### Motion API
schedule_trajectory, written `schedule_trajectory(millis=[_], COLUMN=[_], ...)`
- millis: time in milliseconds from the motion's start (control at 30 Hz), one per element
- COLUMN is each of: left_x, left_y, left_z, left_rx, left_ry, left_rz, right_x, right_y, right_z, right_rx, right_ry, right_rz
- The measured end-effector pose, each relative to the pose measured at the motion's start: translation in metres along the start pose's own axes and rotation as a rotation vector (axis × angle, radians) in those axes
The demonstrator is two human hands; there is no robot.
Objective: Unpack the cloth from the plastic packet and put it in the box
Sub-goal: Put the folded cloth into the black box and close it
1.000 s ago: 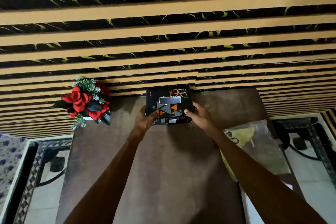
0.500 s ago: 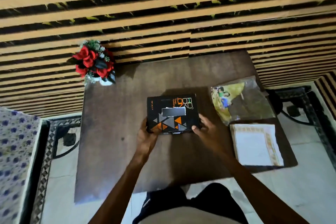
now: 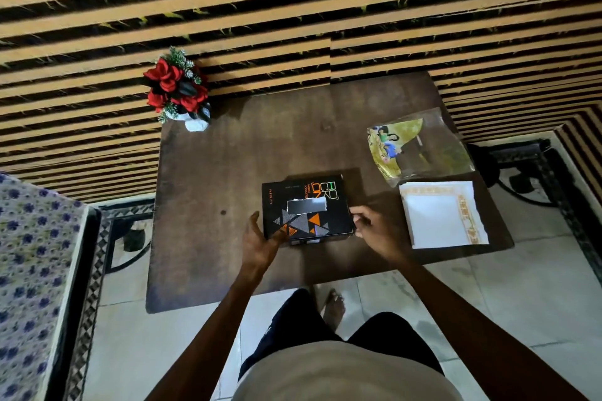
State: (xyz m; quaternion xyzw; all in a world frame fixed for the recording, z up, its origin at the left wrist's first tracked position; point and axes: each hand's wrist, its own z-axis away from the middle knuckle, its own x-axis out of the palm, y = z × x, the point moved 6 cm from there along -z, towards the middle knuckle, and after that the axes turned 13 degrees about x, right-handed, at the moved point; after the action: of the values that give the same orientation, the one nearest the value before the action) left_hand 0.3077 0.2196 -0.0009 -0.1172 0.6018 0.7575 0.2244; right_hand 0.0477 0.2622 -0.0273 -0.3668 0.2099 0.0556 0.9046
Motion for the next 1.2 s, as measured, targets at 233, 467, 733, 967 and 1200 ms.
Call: schedule_trajectory(millis=[233,467,733,967,1200], left_x=[0.038,0.067,0.069,0.07,0.071], left_y=[0.049,0.055,0.047,0.044,0.048], left_z=[-0.043,-0.061,-0.064,-0.066,-0.067], left_rx=[0.499,0.472,0.477,0.465,0.443], left_ry=[-0.347,-0.585,-0.607,-0.61,-0.614], left_rz=[-0.711,-0.852,-0.846,-0.874,-0.874], right_x=[-0.014,-0.012,-0.013,-0.011,-0.019], right_y=[-0.021,-0.031,-0.022,-0.018,-0.022], right_z=[-0.023,-0.035,-0.041,-0.044,-0.043], right_rx=[0.103,0.107,0.115,0.137,0.036], right_ry=[0.039,0.05,0.009,-0.075,-0.001], right_rz=[-0.107,-0.121,-0.205,-0.31,-0.215])
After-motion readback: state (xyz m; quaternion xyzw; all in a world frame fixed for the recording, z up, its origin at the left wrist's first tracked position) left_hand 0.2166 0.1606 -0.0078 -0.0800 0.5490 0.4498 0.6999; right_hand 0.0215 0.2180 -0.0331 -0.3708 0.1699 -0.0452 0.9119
